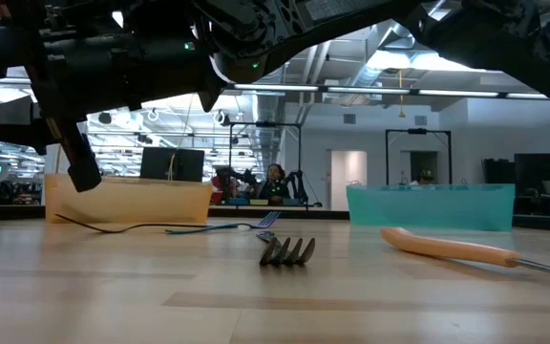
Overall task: Sort silverware by color (type)
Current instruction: Put the orange fork into the pink bin
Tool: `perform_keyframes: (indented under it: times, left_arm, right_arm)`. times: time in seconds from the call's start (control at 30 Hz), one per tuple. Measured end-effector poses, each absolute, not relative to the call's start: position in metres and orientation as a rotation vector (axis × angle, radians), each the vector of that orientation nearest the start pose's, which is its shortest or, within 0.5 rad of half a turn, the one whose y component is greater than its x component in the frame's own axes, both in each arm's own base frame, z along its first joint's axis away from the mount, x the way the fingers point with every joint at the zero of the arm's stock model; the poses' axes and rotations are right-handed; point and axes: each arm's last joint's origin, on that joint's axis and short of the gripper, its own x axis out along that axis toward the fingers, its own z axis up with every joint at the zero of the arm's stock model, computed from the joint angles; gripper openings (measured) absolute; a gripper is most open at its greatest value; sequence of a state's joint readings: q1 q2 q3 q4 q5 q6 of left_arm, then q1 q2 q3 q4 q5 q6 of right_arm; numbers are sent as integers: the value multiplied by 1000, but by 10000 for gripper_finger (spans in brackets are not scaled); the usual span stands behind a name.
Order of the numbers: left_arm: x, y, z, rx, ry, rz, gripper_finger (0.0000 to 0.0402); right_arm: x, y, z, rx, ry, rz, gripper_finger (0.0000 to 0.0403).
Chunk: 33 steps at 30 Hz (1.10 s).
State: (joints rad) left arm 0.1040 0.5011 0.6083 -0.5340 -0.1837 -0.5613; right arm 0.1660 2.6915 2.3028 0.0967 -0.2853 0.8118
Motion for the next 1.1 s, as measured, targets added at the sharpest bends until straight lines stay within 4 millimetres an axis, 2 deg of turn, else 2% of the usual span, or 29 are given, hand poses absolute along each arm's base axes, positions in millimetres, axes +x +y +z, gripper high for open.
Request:
perform_keyframes:
  times: [0.47, 1.1]
  left_arm:
    - [112, 17, 276, -531, 337, 396, 167]
    - [111, 17, 273, -526, 371, 412, 167]
  right_arm:
    - [590, 103, 154, 772, 439, 281, 209]
    - [593, 87, 154, 759, 415, 244, 206]
